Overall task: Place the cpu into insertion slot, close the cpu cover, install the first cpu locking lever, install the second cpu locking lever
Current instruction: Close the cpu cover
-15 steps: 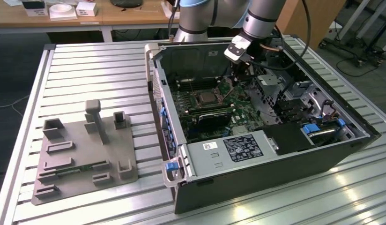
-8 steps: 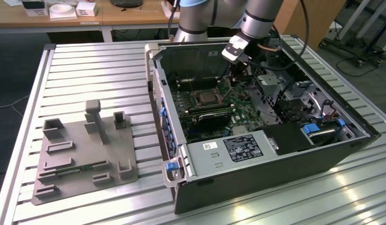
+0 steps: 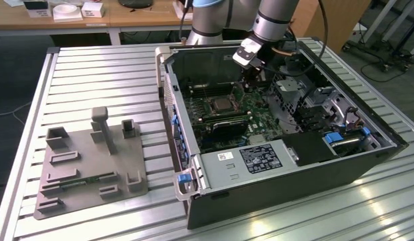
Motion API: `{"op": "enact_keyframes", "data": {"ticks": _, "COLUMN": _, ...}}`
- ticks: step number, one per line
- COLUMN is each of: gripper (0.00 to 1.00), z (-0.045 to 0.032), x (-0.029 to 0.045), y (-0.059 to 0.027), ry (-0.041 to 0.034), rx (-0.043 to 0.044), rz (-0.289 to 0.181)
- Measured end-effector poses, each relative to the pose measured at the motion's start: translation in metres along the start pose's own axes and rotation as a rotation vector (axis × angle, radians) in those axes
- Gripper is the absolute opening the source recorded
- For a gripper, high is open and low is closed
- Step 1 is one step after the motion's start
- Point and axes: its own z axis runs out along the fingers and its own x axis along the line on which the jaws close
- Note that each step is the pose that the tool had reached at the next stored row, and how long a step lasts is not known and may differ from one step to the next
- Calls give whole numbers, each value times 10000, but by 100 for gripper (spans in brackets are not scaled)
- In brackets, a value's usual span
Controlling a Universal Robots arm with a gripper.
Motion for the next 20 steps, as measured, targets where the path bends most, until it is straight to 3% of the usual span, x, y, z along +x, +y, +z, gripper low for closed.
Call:
{"op": "enact_keyframes", "data": {"ticks": 14, "gripper": 10, "z": 25, "x": 0, "y": -237, "ry": -1, "rx": 0, "rz": 0}}
{"op": "enact_keyframes", "data": {"ticks": 20, "gripper": 10, "z": 46, "x": 0, "y": -295, "ry": 0, "rx": 0, "rz": -1}}
